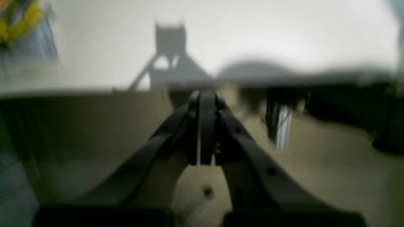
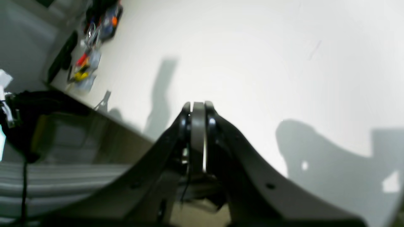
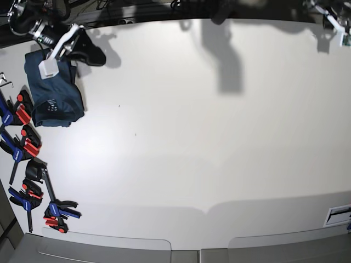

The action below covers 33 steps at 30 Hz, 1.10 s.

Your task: Fold the T-shirt properly

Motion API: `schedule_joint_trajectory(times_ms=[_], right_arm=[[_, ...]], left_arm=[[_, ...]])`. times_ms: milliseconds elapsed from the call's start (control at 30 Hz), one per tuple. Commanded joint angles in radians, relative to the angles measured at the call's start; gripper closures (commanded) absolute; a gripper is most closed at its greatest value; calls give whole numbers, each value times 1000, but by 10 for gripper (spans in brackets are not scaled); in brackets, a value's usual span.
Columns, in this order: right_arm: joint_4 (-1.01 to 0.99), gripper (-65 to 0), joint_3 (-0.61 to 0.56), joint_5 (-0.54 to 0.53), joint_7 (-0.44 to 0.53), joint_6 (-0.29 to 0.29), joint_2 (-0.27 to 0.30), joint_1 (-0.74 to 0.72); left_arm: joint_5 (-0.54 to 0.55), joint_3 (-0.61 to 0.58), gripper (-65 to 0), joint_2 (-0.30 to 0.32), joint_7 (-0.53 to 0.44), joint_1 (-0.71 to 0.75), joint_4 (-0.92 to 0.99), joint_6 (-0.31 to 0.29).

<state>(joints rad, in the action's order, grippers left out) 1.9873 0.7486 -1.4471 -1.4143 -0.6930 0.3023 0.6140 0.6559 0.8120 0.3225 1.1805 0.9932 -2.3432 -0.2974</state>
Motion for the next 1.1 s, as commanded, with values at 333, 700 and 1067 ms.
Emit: schedule_joint_trajectory(times_ms=[333, 700, 1067], right_arm=[[16, 0, 8, -30, 18, -5, 24, 354], [14, 0, -18, 74, 18, -5, 30, 572], [-489, 0, -592, 903, 649, -5, 229, 328]], left_arm=[[142, 8, 0, 8, 10, 316, -13, -2], [263, -13, 0, 14, 6, 316, 203, -165], [42, -581, 0, 171, -382, 73, 982, -238]])
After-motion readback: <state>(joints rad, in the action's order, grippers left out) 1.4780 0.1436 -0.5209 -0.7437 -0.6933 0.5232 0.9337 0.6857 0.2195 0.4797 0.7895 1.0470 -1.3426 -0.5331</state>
